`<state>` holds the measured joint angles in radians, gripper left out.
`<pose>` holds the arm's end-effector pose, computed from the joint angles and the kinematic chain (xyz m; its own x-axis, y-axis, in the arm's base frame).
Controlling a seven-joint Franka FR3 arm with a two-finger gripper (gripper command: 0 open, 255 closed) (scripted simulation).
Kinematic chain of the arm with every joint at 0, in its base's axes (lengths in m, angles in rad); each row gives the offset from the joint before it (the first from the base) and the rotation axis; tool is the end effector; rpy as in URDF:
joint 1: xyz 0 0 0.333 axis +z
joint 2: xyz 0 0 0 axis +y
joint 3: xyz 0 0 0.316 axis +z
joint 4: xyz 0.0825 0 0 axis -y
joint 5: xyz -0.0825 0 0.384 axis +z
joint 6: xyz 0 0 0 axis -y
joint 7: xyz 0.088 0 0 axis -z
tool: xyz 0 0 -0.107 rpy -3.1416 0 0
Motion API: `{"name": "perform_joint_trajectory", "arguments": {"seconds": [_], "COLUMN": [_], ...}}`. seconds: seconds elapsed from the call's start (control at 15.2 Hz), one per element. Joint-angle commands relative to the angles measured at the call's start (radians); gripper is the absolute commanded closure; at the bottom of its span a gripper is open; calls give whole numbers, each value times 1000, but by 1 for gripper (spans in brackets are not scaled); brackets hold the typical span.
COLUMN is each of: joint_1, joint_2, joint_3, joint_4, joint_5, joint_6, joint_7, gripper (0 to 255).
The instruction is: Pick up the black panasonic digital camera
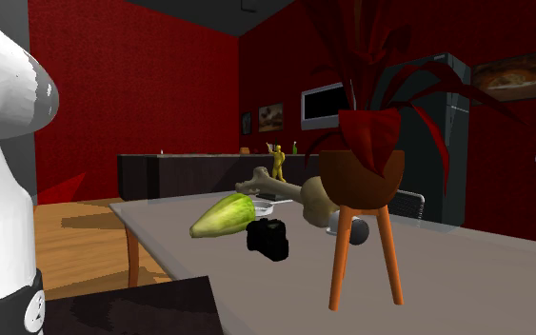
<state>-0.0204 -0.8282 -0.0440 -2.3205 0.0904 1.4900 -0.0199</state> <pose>0.2869 -0.0132 0.6131 0.9997 -0.0230 0.0002 -0.0228 -0.9922 -0.1222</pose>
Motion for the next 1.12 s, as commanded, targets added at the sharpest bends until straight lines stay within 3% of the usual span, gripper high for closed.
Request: {"name": "perform_joint_trajectory", "arguments": {"seconds": [0.0, 0.53, 1.06], "joint_1": [0, -6, 9], "joint_2": [0, -32, 70], "joint_3": [0, 163, 355], "joint_4": [0, -220, -340], "joint_5": [0, 143, 301], "joint_6": [0, 215, 481], "joint_7": [0, 257, 504], "gripper": [0, 0, 0]}}
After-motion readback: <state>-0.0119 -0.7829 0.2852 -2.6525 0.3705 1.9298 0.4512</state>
